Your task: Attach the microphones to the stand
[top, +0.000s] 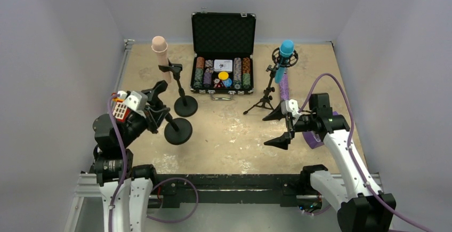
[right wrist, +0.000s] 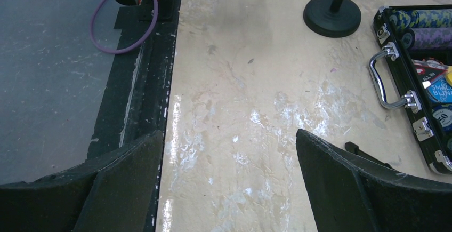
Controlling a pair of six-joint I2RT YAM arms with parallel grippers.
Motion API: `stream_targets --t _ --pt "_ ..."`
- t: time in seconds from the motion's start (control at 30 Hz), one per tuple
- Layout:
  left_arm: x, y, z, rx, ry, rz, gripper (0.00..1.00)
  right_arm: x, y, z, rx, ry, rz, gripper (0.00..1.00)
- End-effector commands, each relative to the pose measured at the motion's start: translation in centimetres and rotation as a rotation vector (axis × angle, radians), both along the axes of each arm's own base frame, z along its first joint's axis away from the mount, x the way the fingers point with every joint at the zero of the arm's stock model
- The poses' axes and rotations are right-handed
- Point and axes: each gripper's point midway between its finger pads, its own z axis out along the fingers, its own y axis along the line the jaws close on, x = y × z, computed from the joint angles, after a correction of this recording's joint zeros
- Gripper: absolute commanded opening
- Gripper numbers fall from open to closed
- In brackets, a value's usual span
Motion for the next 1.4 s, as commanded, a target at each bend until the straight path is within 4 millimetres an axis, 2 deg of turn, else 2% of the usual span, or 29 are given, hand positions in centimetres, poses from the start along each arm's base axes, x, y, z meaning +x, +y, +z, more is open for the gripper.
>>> stream_targets --t 0.0,0.23,0.43,0.87,1.17,1.37 --pt "-3.5 -4.5 2.8 -0.013 -0.123 -0.306 0.00 0.2 0.1 1.4 0.020 -0.052 0.008 0.98" --pt "-6.0 -7.0 3.6 -0.058 -0.128 -0.474 0.00 0.4 0.1 1.1 0.014 -0.041 0.005 0.98" --pt "-6.4 -9.4 3.1 -0.099 -0.087 -0.568 0.00 0.6 0.0 0.9 0.006 -0.032 0.000 0.98" --pt "-4.7 -17.7 0.8 -0.032 -0.011 -0.716 0.00 0.7 -0.1 0.5 -0.008 -0.042 -0.010 0.98" --pt "-2.6 -20.8 -1.5 -0.016 0.002 -0.679 0.00 0.8 -0.1 0.4 -0.013 -0.043 -0.011 0.98" --pt "-2.2 -22.0 -3.5 0.021 0.029 -0.681 0.00 0.8 -0.1 0.4 -0.013 -0.043 -0.011 0.98"
